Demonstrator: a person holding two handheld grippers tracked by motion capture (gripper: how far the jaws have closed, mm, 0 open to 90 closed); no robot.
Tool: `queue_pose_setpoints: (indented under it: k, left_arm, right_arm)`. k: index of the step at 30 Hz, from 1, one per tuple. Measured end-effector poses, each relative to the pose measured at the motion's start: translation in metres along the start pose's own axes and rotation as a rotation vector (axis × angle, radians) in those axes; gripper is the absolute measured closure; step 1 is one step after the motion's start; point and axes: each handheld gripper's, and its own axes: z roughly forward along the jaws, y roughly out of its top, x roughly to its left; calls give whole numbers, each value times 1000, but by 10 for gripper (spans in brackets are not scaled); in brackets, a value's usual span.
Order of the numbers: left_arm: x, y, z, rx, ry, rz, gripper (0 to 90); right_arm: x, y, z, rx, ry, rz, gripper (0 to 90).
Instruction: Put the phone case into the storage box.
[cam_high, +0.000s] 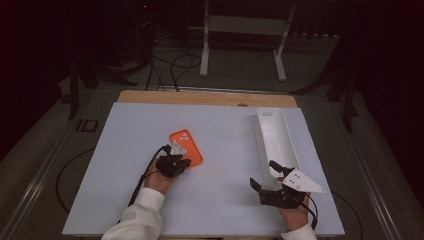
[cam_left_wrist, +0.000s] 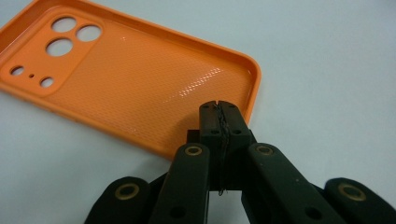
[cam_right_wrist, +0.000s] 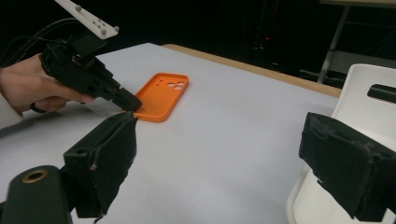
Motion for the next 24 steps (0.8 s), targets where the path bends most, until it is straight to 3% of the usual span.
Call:
queue_pose_setpoints:
  k: [10,24]
  left_arm:
    - [0,-15,-15,7,6,9,900]
    - [10,-30,-32,16,56,-10,900]
  right_arm:
    - [0,0,0,-4,0,2,112]
    - [-1,1,-1,-6,0,4,112]
